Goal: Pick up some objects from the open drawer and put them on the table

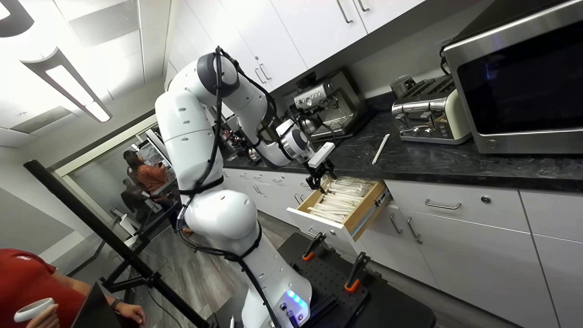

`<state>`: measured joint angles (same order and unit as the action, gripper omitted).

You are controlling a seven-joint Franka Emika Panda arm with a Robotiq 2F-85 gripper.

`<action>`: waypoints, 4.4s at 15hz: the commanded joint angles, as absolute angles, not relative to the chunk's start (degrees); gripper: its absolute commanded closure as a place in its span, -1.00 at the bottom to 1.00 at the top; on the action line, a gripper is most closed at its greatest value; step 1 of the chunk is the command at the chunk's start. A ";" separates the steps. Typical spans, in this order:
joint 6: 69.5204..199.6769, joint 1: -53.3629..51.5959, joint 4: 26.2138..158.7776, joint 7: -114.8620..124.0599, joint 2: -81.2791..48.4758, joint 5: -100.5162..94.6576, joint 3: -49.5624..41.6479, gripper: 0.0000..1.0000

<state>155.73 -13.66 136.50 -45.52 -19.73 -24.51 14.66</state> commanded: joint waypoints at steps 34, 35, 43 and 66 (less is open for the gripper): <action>164.15 -19.02 132.16 -32.64 -25.32 -34.71 7.77 0.99; 164.60 -18.94 133.13 -31.05 -23.31 -35.83 7.58 0.99; 162.41 -16.82 133.52 -26.21 -18.63 -39.08 9.05 0.97; 155.40 -16.95 106.57 -15.54 -33.91 -47.02 3.84 0.32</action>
<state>158.47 -19.23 110.00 -12.79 -31.83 -48.57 1.27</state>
